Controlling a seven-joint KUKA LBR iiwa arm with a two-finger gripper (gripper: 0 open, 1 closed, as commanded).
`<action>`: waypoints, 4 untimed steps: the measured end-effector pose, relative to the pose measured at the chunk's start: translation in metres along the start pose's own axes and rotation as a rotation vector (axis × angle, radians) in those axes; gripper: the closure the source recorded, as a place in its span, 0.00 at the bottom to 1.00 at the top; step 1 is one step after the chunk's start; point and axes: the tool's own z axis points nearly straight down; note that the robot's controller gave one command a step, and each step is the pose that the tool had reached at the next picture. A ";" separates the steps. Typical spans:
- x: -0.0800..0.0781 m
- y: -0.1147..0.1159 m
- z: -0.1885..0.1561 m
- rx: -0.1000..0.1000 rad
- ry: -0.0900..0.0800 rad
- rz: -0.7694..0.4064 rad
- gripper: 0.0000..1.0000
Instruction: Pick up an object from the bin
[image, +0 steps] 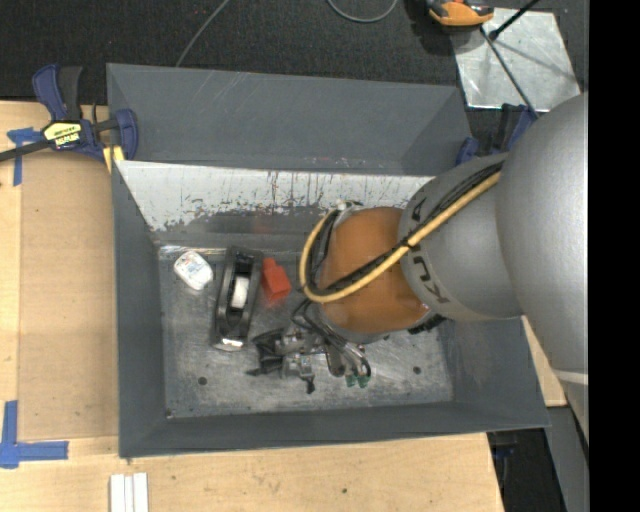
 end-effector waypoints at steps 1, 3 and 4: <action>0.000 0.000 0.000 0.000 0.000 0.000 1.00; -0.024 0.019 -0.103 0.001 0.005 -0.023 1.00; -0.040 0.017 -0.185 0.001 0.004 -0.030 1.00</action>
Offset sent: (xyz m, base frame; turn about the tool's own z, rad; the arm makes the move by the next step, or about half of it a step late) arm 0.0000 0.0000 0.0000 0.0000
